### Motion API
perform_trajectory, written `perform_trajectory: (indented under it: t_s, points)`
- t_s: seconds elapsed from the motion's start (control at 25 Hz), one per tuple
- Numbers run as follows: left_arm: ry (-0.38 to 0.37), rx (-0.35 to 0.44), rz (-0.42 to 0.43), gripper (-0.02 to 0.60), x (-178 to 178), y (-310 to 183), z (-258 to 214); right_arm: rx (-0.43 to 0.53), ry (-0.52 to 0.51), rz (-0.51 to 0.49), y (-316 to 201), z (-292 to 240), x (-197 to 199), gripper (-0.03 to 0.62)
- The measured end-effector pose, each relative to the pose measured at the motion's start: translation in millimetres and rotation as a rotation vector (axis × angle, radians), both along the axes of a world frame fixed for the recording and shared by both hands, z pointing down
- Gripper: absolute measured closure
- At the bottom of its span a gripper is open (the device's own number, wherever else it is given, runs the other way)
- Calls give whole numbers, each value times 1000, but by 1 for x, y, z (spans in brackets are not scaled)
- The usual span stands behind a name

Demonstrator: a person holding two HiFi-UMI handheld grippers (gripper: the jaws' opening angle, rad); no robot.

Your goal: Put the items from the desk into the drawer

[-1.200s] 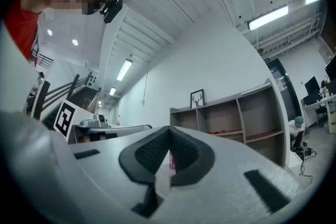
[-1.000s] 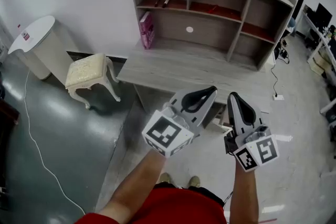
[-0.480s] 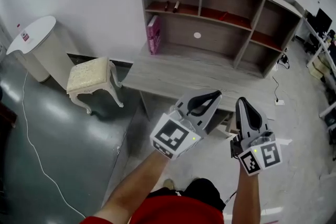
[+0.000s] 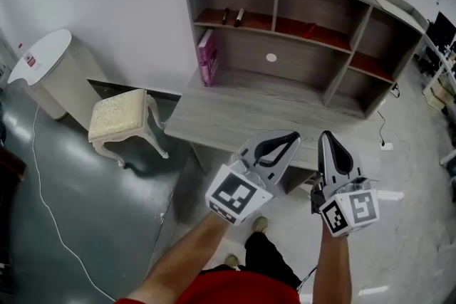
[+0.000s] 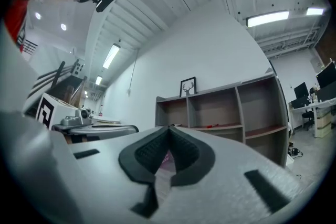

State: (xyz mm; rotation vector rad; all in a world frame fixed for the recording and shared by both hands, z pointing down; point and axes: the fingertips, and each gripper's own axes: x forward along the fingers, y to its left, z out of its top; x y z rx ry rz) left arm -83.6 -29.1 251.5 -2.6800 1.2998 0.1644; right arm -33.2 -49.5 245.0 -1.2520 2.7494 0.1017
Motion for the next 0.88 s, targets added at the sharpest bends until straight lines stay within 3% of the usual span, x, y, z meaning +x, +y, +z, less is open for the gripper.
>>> perform_trajectory:
  t_s: [0.44,0.88]
  points:
    - [-38,7,-27,572,12,-152,7,-8,16,25,-156,1,6,589]
    - [-40,1,-71,572,-5,-234,16,-51,70,68,-258,5,-10,589]
